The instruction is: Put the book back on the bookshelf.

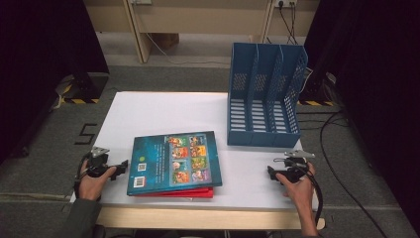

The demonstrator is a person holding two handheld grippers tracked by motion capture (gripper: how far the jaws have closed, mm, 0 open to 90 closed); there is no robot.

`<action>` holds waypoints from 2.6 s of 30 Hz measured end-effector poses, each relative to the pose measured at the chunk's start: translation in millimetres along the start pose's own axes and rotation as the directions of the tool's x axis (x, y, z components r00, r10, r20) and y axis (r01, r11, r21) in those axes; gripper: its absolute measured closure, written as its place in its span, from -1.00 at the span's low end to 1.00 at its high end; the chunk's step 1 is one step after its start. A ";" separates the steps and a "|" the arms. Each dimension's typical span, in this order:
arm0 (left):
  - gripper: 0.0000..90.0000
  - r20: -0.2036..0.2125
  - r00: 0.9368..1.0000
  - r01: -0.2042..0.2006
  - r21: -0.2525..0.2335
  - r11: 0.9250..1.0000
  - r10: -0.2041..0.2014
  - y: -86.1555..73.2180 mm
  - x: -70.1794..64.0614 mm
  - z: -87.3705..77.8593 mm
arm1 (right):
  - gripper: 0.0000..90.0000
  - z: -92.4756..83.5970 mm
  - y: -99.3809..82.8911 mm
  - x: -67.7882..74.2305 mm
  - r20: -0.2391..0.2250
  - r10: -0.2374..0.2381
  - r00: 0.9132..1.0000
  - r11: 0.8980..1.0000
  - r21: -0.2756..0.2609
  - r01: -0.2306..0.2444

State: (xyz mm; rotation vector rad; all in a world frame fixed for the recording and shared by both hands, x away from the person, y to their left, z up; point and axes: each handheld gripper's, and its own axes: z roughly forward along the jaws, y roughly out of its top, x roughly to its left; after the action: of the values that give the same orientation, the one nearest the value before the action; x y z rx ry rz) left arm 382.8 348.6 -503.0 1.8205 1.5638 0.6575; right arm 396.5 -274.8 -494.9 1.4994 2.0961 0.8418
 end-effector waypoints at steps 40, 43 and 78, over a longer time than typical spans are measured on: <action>-0.27 0.010 0.998 -0.056 -0.103 0.993 0.057 3.8 -34.0 -33.5 | -0.34 -24.5 2.2 103.3 -0.494 0.043 0.868 0.984 -0.131 -0.123; -0.30 0.013 0.996 -0.084 -0.103 0.991 0.086 3.3 -39.9 -36.6 | -0.34 -19.8 2.9 109.8 -0.515 0.039 0.856 0.986 -0.120 -0.118; -0.33 0.094 0.967 -0.223 -0.122 0.967 0.235 0.5 -68.1 -42.7 | -0.09 18.6 13.8 127.7 -0.617 0.254 0.745 0.925 -0.068 -0.373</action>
State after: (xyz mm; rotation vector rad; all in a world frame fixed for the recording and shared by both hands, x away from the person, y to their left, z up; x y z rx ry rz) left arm 340.7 287.7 -471.7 1.9363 1.2333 0.7236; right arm 376.6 -146.6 -498.2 1.6567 2.0941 1.8020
